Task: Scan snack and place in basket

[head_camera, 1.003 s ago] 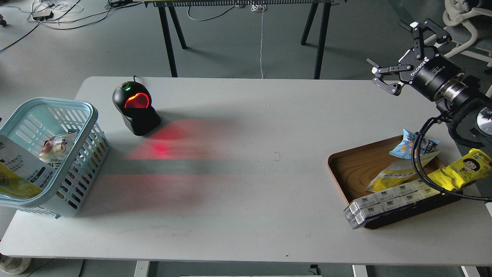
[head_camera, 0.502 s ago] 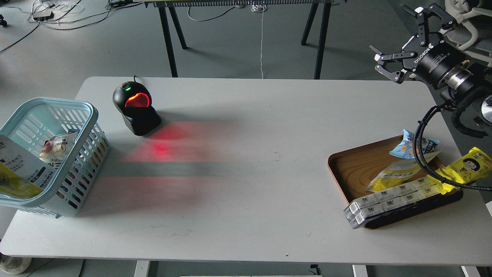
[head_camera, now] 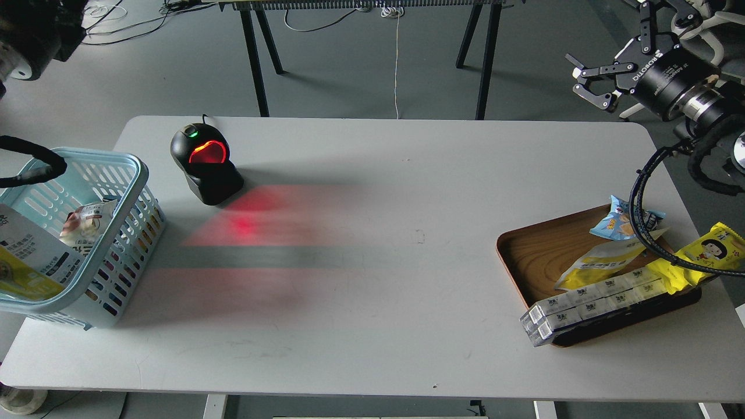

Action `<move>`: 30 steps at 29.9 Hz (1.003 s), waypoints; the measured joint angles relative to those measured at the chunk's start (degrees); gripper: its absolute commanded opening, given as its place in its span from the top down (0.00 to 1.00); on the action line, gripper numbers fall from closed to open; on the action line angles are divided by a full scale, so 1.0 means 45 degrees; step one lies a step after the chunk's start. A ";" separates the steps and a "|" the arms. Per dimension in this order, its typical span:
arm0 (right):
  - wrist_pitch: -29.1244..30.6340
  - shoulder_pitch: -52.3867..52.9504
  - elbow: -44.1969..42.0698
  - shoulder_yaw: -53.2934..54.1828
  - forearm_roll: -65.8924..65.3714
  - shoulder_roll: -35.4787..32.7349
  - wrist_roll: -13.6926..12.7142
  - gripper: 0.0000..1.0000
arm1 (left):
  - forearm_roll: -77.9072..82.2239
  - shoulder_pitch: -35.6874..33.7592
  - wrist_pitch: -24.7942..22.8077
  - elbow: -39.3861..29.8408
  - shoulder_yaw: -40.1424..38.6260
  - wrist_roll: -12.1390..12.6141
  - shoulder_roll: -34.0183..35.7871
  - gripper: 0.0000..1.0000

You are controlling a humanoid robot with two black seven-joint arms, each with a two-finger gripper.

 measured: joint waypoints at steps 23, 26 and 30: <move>0.0001 -0.1174 0.0589 0.0781 0.0053 -0.0248 0.0117 0.01 | -0.5783 0.1200 -0.3028 0.5127 -0.2975 0.1500 -0.5404 0.01; 0.0001 -0.1531 0.0634 0.1097 0.0054 -0.0248 0.0119 0.01 | -0.6038 0.1245 -0.3632 0.5415 -0.3000 0.1575 -0.5441 0.00; 0.0001 -0.1907 0.0689 0.1362 0.0054 -0.0247 0.0119 0.01 | -0.6170 0.1262 -0.4003 0.5674 -0.2993 0.1585 -0.5486 0.00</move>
